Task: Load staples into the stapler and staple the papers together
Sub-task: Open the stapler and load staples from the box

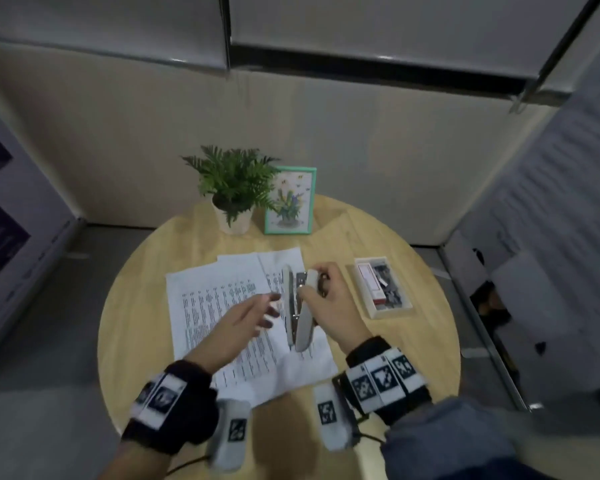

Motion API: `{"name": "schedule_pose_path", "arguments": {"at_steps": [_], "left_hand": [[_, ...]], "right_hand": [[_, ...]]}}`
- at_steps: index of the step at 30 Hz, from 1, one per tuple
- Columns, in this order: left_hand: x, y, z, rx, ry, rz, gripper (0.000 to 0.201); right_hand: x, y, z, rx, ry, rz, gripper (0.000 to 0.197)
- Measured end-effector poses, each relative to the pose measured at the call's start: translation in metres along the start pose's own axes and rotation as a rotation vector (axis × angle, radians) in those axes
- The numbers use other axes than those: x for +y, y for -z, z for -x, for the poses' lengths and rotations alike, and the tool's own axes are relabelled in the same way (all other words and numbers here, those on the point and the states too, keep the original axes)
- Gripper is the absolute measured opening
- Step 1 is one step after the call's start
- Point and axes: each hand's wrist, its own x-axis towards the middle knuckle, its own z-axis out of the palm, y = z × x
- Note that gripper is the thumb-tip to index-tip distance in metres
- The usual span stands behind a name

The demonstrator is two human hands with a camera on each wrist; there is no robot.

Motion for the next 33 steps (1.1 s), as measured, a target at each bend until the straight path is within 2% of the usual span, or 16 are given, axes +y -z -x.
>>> {"name": "schedule_pose_path", "arguments": {"at_steps": [3,5,9,11,13,15,16,18,20,22,23,25,27,28,29,33], "left_hand": [[0.007,-0.027,-0.014,-0.069,0.033,0.099,0.04],[0.008,-0.039,-0.021,-0.038,0.057,0.16,0.042],[0.004,-0.046,-0.045,0.176,0.202,0.453,0.046],[0.008,-0.045,-0.061,0.292,0.248,0.531,0.048],[0.017,-0.045,-0.074,0.356,0.267,0.624,0.049],[0.028,-0.045,-0.085,0.364,0.267,0.784,0.046],[0.033,-0.044,-0.089,0.36,0.261,0.879,0.045],[0.038,-0.041,-0.097,0.377,0.241,1.099,0.042],[0.038,-0.035,-0.103,0.401,0.23,1.247,0.038],[0.037,-0.033,-0.104,0.385,0.256,1.261,0.037],[0.036,-0.033,-0.103,0.386,0.273,1.25,0.038],[0.035,-0.037,-0.102,0.39,0.272,1.24,0.039],[0.034,-0.044,-0.104,0.404,0.246,1.258,0.038],[0.033,-0.047,-0.105,0.416,0.24,1.269,0.037],[0.033,-0.049,-0.105,0.425,0.237,1.278,0.037],[0.034,-0.052,-0.105,0.435,0.228,1.305,0.035]], "right_hand": [[-0.002,0.006,0.0,0.048,0.045,-0.014,0.025],[0.001,0.015,-0.003,0.103,0.075,-0.024,0.027],[0.011,0.039,-0.002,0.136,0.077,-0.139,0.033],[0.016,0.044,0.005,0.117,0.141,-0.125,0.035],[0.022,0.043,0.011,0.124,0.32,0.146,0.028],[0.031,0.042,0.012,0.146,0.607,0.591,0.013],[0.037,0.044,0.01,0.118,0.737,0.774,0.012],[0.053,0.052,0.004,0.005,0.918,0.985,0.018],[0.067,0.066,-0.003,-0.1,0.965,1.022,0.035],[0.08,0.082,-0.01,-0.144,0.908,0.978,0.05],[0.086,0.09,-0.015,-0.133,0.841,0.949,0.05],[0.096,0.109,-0.033,-0.019,0.598,0.83,0.04],[0.106,0.136,-0.063,0.17,0.311,0.757,0.028],[0.11,0.149,-0.079,0.231,0.224,0.805,0.023],[0.113,0.16,-0.094,0.23,0.173,0.911,0.021],[0.128,0.176,-0.14,0.01,0.098,1.344,0.024]]}}
